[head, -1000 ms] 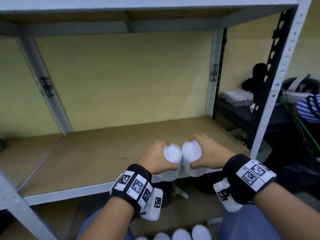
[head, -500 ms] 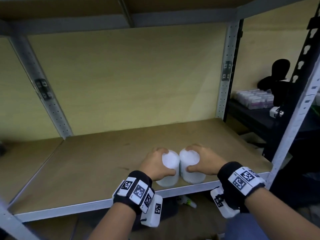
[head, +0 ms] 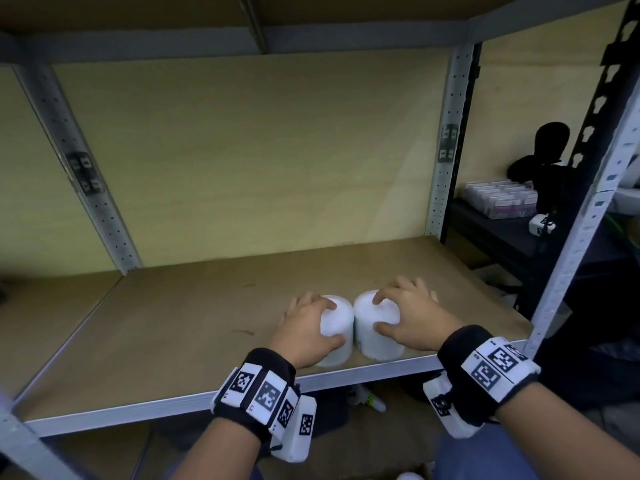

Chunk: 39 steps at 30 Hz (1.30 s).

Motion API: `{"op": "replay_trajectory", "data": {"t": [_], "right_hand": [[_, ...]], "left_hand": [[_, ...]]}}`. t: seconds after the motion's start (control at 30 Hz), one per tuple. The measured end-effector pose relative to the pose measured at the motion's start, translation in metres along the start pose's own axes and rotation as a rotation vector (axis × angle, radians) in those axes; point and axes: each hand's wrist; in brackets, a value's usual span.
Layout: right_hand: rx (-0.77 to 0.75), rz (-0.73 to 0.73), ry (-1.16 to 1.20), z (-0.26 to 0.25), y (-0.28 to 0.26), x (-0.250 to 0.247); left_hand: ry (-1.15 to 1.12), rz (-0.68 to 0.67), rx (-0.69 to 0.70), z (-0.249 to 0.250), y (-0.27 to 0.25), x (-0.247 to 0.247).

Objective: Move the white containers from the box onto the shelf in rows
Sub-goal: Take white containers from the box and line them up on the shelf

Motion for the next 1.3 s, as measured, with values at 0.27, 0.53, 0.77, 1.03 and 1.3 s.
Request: {"op": "replay_trajectory", "data": {"t": [0.27,0.53,0.77,1.03,1.3], "right_hand": [[-0.067,-0.072,-0.011,0.000,-0.002,0.000],[-0.017,-0.060,-0.017,0.004,0.014,0.001],[0.034,-0.033,-0.002,0.011,0.055,0.002],[0.086,-0.032,0.000,0.029,0.126,0.002],[0.112,0.026,0.027,0.047,0.185,0.003]], "left_hand": [[0.049,0.084,0.038,0.004,-0.008,-0.001],[0.061,0.083,0.052,-0.001,0.009,0.002],[0.046,0.069,0.018,-0.006,0.054,0.004],[0.030,0.095,0.002,-0.010,0.114,0.005],[-0.001,0.092,-0.034,-0.012,0.174,0.006]]}}
Point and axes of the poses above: each hand's wrist, its own y-axis towards the middle knuckle, its own x-axis out of the palm, z = x × y, and after that the axes turned 8 degrees about y, right-handed
